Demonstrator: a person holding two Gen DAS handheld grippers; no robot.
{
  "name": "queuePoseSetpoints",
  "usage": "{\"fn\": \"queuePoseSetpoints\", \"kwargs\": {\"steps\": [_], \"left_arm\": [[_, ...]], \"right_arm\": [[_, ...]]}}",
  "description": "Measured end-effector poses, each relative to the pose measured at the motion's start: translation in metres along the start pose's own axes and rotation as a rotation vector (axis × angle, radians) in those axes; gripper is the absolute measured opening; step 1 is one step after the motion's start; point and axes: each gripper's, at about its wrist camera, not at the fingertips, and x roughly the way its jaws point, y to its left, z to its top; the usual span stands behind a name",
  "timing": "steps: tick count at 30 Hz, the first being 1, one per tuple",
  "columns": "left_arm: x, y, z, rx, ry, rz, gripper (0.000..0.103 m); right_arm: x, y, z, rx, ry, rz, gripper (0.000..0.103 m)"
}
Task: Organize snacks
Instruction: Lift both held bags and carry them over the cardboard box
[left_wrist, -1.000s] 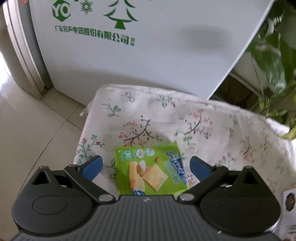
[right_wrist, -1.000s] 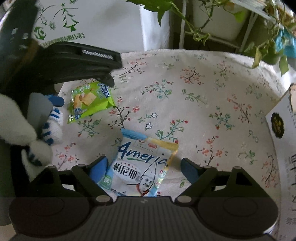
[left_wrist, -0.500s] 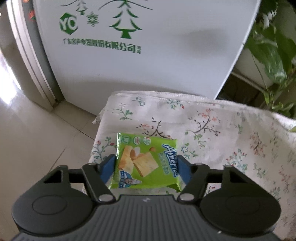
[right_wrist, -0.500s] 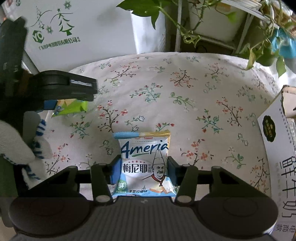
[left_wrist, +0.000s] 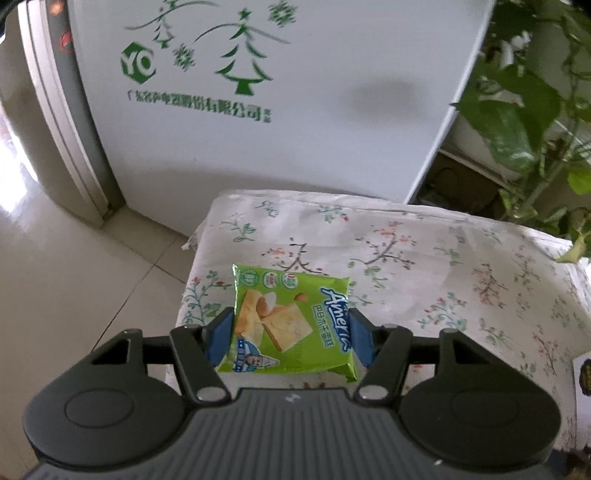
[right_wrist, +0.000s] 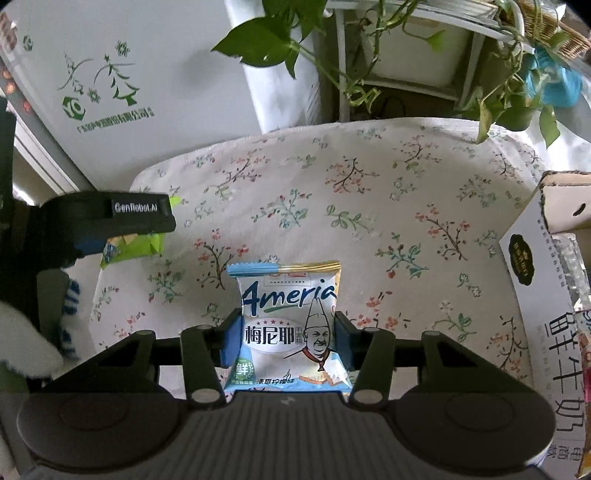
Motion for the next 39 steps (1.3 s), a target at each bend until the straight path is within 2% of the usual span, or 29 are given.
{"fn": "queuePoseSetpoints", "kwargs": {"steps": [26, 39], "left_arm": [[-0.063, -0.058, -0.027, 0.17, -0.059, -0.078, 0.063], [-0.085, -0.101, -0.043, 0.244, -0.085, -0.125, 0.063]], "right_arm": [[-0.05, -0.051, 0.013, 0.061, -0.115, -0.007, 0.057], [-0.075, -0.084, 0.013, 0.097, -0.166, -0.029, 0.057]]}}
